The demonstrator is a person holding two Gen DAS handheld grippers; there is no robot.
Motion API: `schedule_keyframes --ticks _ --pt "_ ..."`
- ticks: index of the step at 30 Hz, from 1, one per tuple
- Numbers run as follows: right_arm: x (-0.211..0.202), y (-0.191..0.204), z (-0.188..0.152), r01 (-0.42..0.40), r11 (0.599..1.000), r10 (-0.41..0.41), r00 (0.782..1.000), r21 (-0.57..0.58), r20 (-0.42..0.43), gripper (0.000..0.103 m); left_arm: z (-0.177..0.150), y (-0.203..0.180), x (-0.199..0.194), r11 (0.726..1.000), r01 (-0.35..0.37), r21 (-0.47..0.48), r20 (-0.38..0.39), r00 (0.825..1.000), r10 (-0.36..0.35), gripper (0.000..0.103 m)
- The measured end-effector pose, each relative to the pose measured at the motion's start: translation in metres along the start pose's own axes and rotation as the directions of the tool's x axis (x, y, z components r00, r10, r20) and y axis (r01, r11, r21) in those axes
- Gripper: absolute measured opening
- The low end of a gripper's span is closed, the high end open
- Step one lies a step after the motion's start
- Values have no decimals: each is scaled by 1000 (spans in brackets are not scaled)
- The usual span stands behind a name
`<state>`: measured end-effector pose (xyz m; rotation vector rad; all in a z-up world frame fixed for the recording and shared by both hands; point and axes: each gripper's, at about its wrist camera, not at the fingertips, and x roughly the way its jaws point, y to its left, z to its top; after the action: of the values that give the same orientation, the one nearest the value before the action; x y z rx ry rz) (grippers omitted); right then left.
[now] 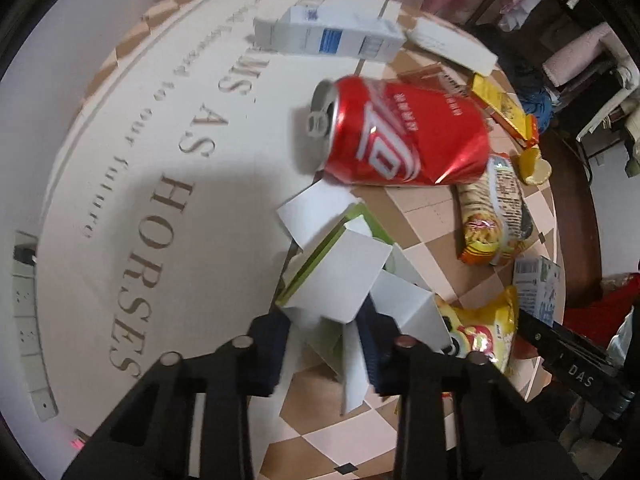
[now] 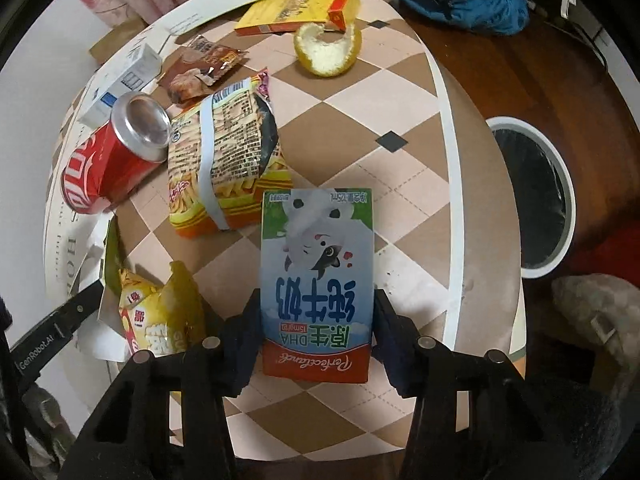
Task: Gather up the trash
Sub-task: 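Grasp the white tissue with the left tool while the right tool grasps the milk carton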
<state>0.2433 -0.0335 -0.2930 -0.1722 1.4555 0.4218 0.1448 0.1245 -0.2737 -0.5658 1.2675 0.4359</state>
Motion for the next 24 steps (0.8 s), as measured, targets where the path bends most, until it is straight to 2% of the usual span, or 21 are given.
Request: schedule_keyframes --ticks 5,10,12,15,20,24 --pt "-6 3 -8 19 999 -18 999 -42 28 53 -5 -7 -19 994 -95 57 63 994 92 7" --pt "-27 5 -16 22 997 -16 997 -77 70 53 -19 2 -46 984 -162 78 137 979 151 6" --pt "-39 7 -18 24 995 -15 995 -95 98 53 -13 2 -53 981 -178 82 167 973 162 6" --pt "-54 8 -21 18 993 -4 992 -113 125 53 -16 5 -81 975 -204 85 230 956 180 6" --pt "-85 7 -21 -15 991 38 984 -130 173 53 -13 -10 -123 976 -199 89 323 933 161 6" --pt "-117 1 -18 -59 990 87 970 -127 225 53 -6 -41 -158 977 -170 127 395 912 107 6"
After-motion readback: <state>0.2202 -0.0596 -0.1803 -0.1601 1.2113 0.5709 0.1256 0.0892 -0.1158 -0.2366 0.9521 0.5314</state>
